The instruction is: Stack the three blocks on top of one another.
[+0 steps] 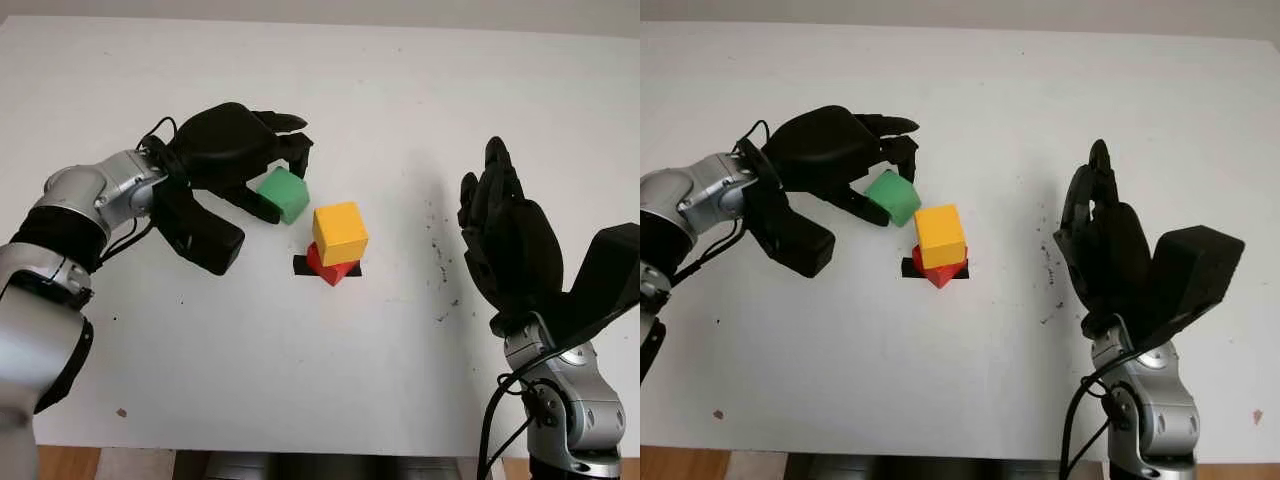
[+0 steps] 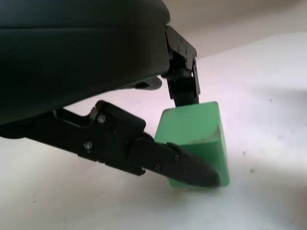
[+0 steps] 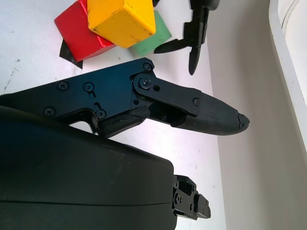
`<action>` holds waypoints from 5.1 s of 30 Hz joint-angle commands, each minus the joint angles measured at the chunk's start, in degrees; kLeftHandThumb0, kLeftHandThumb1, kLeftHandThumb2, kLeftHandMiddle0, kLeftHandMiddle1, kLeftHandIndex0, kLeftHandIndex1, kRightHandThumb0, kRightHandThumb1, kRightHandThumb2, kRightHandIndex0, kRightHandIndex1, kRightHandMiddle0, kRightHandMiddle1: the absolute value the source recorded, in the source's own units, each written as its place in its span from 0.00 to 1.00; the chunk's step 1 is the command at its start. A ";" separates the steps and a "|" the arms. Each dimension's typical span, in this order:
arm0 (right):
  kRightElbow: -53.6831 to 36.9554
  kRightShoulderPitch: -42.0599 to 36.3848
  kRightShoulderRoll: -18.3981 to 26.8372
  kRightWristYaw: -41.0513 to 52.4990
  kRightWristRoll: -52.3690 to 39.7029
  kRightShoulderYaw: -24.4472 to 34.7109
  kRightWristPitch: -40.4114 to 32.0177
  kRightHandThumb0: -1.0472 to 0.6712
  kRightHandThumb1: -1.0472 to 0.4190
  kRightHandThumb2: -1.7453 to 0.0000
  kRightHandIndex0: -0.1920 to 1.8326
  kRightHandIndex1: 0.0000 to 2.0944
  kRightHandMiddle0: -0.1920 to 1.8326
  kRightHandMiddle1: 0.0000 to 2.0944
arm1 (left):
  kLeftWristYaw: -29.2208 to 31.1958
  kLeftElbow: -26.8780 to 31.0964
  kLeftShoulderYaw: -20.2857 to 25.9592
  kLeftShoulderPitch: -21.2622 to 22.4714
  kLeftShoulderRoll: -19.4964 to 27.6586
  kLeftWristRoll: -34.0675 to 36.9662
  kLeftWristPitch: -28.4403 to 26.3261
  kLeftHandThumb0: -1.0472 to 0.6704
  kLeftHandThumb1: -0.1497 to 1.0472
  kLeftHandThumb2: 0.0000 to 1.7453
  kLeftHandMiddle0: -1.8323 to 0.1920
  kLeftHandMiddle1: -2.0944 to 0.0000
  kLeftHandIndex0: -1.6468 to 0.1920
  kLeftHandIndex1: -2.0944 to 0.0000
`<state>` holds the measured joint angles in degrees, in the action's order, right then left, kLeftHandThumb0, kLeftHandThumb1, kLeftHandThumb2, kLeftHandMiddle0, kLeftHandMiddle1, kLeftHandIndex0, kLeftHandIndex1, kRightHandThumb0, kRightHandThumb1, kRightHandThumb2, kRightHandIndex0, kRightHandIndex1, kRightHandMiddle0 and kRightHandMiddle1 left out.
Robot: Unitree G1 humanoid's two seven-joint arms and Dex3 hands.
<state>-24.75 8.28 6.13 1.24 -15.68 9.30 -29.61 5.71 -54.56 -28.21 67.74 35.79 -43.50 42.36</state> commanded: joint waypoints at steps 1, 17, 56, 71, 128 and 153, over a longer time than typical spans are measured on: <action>-0.19 0.36 0.24 0.13 -0.03 0.19 0.46 0.19 0.00 0.59 0.00 0.00 0.00 0.00 | 6.19 2.31 2.27 3.89 1.07 3.55 -1.06 0.35 1.00 0.07 0.79 0.98 0.70 0.39; 0.19 1.85 -0.22 -0.64 0.42 -1.04 -0.26 0.19 0.00 0.58 0.00 0.00 0.00 0.00 | 40.96 21.17 9.76 9.88 0.45 22.54 -12.55 0.35 0.99 0.03 0.79 0.97 0.63 0.36; 2.42 1.25 -1.68 -0.41 0.70 -1.23 2.76 0.19 0.00 0.58 0.00 0.00 0.00 0.00 | 44.80 30.76 9.46 1.59 -3.66 26.32 -8.96 0.34 0.98 0.03 0.78 0.97 0.69 0.28; 2.48 0.72 -2.34 -0.82 1.06 -1.26 3.59 0.19 0.00 0.59 0.00 0.00 0.00 0.00 | 43.17 30.23 9.18 2.21 -3.37 23.87 -7.08 0.34 0.98 0.03 0.80 0.98 0.70 0.29; 2.64 0.35 -2.60 0.00 1.21 -1.27 3.84 0.19 0.00 0.58 0.00 0.00 0.00 0.00 | 48.94 30.93 7.94 2.82 -2.17 23.66 -6.11 0.27 0.98 0.03 0.92 0.98 0.76 0.65; 4.16 1.44 -1.64 1.59 0.82 -0.31 3.84 0.19 0.00 0.58 0.00 0.00 0.00 0.00 | 61.72 21.94 15.68 8.24 -1.64 40.96 -18.14 0.09 0.86 0.02 1.00 1.00 1.00 1.00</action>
<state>-20.89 9.25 3.83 2.55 -14.44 8.52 -26.26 67.44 -31.64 -14.45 74.18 33.56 -3.91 25.18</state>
